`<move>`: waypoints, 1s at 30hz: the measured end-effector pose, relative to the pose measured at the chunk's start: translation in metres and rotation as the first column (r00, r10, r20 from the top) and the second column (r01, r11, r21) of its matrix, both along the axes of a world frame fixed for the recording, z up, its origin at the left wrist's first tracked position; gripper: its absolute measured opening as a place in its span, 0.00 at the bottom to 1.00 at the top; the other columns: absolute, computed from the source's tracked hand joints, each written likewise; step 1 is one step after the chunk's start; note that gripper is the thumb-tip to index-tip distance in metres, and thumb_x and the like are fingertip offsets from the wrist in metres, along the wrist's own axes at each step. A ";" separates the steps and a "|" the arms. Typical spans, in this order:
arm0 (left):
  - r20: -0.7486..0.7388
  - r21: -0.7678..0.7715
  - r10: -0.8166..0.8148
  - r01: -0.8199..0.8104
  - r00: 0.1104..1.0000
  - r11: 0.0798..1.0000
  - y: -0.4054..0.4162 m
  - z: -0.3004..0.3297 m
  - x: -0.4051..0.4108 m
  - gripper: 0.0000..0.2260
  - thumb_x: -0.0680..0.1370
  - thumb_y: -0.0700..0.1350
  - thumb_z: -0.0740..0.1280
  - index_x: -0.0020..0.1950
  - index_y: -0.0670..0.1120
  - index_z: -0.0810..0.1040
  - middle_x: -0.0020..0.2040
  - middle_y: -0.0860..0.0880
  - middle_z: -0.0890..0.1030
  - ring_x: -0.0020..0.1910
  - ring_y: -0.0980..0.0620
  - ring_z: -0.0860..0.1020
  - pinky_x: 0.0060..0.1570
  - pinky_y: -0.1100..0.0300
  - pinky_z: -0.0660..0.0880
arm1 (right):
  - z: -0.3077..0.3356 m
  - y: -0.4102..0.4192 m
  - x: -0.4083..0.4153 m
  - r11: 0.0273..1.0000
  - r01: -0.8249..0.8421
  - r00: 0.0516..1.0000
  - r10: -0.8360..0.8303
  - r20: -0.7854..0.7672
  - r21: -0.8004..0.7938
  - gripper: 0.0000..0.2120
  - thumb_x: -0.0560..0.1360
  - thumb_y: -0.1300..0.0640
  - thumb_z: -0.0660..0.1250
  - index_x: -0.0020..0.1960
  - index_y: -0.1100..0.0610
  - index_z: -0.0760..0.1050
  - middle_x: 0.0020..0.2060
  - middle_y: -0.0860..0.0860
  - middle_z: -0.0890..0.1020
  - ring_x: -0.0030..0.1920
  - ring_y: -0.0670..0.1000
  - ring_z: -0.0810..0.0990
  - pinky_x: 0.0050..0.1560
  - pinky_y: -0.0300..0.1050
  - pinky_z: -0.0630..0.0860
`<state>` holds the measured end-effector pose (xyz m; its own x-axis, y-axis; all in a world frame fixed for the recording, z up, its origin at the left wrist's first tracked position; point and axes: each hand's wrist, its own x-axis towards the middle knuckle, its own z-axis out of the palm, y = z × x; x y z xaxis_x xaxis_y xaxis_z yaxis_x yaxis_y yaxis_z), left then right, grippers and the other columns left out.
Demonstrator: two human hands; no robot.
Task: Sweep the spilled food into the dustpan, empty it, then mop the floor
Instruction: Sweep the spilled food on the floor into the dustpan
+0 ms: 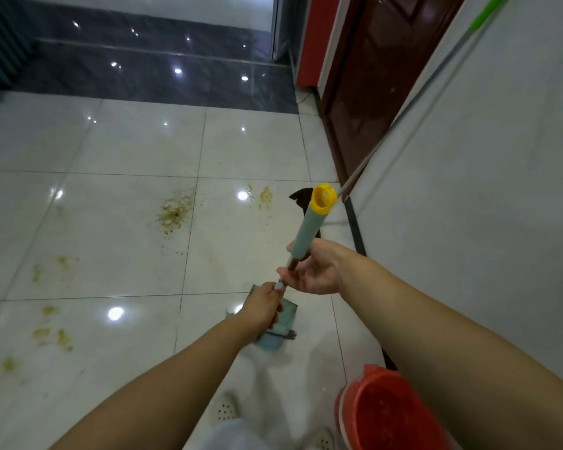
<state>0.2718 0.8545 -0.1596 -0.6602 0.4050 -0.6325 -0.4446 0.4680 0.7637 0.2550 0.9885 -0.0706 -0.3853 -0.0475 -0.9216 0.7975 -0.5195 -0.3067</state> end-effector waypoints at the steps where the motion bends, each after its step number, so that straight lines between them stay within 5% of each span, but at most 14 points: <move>1: -0.010 0.015 0.005 -0.004 1.000 1.000 -0.008 0.002 -0.005 0.17 0.83 0.53 0.51 0.60 0.43 0.72 0.49 0.40 0.77 0.44 0.46 0.74 0.47 0.52 0.75 | 0.002 -0.007 -0.006 1.000 0.026 1.000 -0.026 -0.009 -0.003 0.12 0.79 0.58 0.62 0.52 0.68 0.67 0.52 0.65 0.73 0.34 0.55 0.78 0.34 0.43 0.81; 4: 0.012 0.085 0.068 -0.069 0.998 0.994 -0.025 0.009 -0.018 0.17 0.83 0.51 0.53 0.60 0.40 0.72 0.45 0.41 0.75 0.39 0.47 0.73 0.37 0.59 0.73 | 0.010 -0.028 -0.021 0.995 0.089 0.995 -0.091 -0.043 -0.046 0.05 0.80 0.64 0.58 0.52 0.66 0.67 0.49 0.66 0.71 0.25 0.56 0.79 0.25 0.42 0.80; 7: 0.035 0.107 0.132 -0.135 0.991 0.985 -0.040 0.011 -0.033 0.12 0.83 0.49 0.53 0.56 0.43 0.71 0.38 0.46 0.72 0.27 0.53 0.67 0.22 0.66 0.66 | 0.019 -0.046 -0.033 0.985 0.120 0.991 -0.127 -0.048 -0.120 0.12 0.81 0.61 0.55 0.62 0.66 0.63 0.50 0.68 0.69 0.22 0.55 0.78 0.23 0.42 0.79; 11: -0.011 0.076 0.132 -0.131 0.991 0.988 -0.065 0.007 -0.056 0.14 0.83 0.48 0.54 0.64 0.43 0.71 0.36 0.47 0.71 0.26 0.54 0.66 0.23 0.65 0.64 | 0.031 -0.069 -0.051 0.974 0.161 0.985 -0.169 -0.032 -0.162 0.18 0.81 0.55 0.53 0.62 0.69 0.63 0.47 0.66 0.69 0.23 0.52 0.74 0.22 0.39 0.77; 14: -0.077 0.044 0.102 -0.098 0.992 0.994 -0.083 0.005 -0.070 0.17 0.82 0.47 0.56 0.71 0.47 0.67 0.36 0.47 0.72 0.28 0.53 0.67 0.26 0.63 0.65 | 0.032 -0.084 -0.068 0.970 0.193 0.980 -0.197 -0.013 -0.150 0.07 0.78 0.61 0.55 0.51 0.65 0.65 0.43 0.62 0.69 0.18 0.50 0.67 0.21 0.33 0.72; 18: -0.085 0.080 0.142 -0.136 0.986 0.988 -0.103 0.007 -0.081 0.16 0.82 0.45 0.57 0.69 0.42 0.69 0.35 0.47 0.70 0.28 0.54 0.66 0.20 0.68 0.66 | 0.030 -0.100 -0.077 0.982 0.124 0.991 -0.129 -0.027 -0.142 0.04 0.76 0.68 0.58 0.50 0.65 0.64 0.43 0.63 0.68 0.17 0.50 0.67 0.19 0.34 0.71; 23: -0.116 0.089 0.123 -0.113 0.986 0.990 -0.123 0.016 -0.091 0.15 0.82 0.45 0.56 0.68 0.43 0.69 0.35 0.47 0.69 0.28 0.54 0.65 0.21 0.66 0.65 | 0.026 -0.112 -0.084 0.992 0.009 0.997 -0.019 -0.081 -0.123 0.08 0.77 0.70 0.55 0.55 0.65 0.63 0.46 0.65 0.68 0.18 0.49 0.69 0.18 0.36 0.71; 30: -0.172 0.033 0.159 -0.155 0.972 0.987 -0.141 0.019 -0.109 0.13 0.82 0.48 0.55 0.64 0.46 0.72 0.36 0.45 0.72 0.29 0.51 0.67 0.27 0.61 0.65 | 0.035 -0.134 -0.095 0.986 -0.152 0.983 0.144 -0.110 -0.068 0.15 0.79 0.68 0.54 0.66 0.66 0.60 0.37 0.64 0.72 0.18 0.48 0.69 0.18 0.34 0.71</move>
